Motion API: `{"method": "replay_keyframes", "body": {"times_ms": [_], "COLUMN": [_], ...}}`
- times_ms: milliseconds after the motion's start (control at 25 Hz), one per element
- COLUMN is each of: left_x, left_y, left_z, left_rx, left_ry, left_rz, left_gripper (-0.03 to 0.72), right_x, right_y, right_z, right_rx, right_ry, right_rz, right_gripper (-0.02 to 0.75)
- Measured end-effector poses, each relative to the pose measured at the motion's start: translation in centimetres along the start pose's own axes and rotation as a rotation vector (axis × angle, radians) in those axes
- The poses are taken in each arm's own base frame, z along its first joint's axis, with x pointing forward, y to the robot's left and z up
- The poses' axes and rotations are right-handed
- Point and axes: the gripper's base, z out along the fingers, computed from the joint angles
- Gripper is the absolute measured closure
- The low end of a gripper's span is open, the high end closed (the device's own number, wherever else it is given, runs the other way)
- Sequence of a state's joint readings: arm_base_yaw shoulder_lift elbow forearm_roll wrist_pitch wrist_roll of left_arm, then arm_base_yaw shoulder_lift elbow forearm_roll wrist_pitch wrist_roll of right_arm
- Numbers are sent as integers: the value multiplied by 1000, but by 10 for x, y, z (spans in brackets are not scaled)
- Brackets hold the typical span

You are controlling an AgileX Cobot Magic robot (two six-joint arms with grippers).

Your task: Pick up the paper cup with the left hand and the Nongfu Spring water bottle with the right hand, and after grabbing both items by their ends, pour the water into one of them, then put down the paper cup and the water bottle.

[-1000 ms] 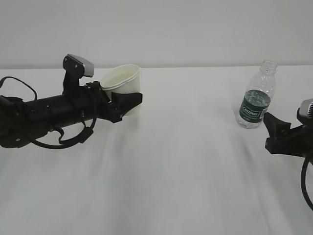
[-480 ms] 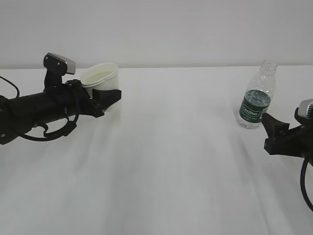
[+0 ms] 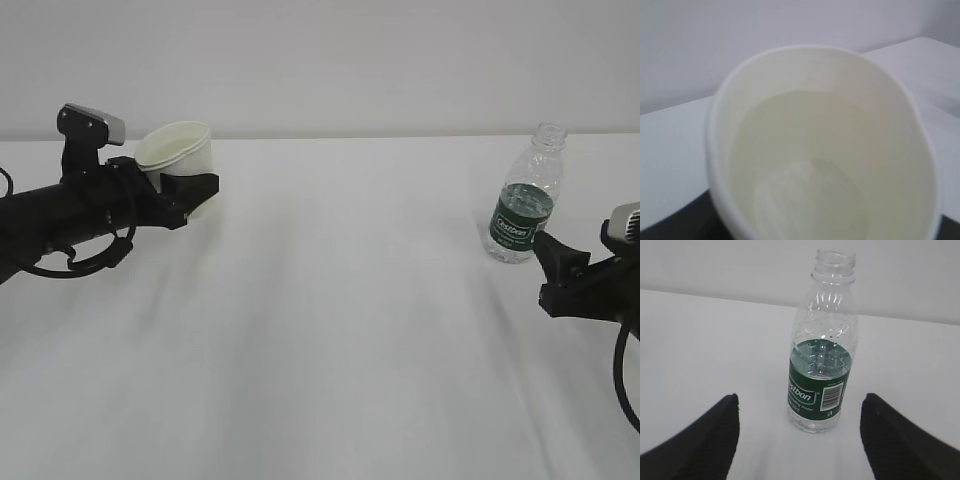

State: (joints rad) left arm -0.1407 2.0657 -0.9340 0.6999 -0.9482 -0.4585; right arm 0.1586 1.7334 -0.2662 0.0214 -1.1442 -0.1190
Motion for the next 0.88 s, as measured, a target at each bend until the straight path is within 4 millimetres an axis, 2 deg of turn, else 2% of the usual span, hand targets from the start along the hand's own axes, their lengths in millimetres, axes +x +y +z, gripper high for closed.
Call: {"method": "replay_keyframes", "body": {"times_ms": [880], "left_x": [0], "left_y": [50], "left_z": [-27], "left_rx": [-160], "left_ry": [-4], "left_rz": [-14], "left_gripper": [253], "right_x": [0], "right_y": [2], "right_z": [0], "right_rx": [-24], "right_ry": [-3], "right_rz": [-11], "right_gripper": [174]}}
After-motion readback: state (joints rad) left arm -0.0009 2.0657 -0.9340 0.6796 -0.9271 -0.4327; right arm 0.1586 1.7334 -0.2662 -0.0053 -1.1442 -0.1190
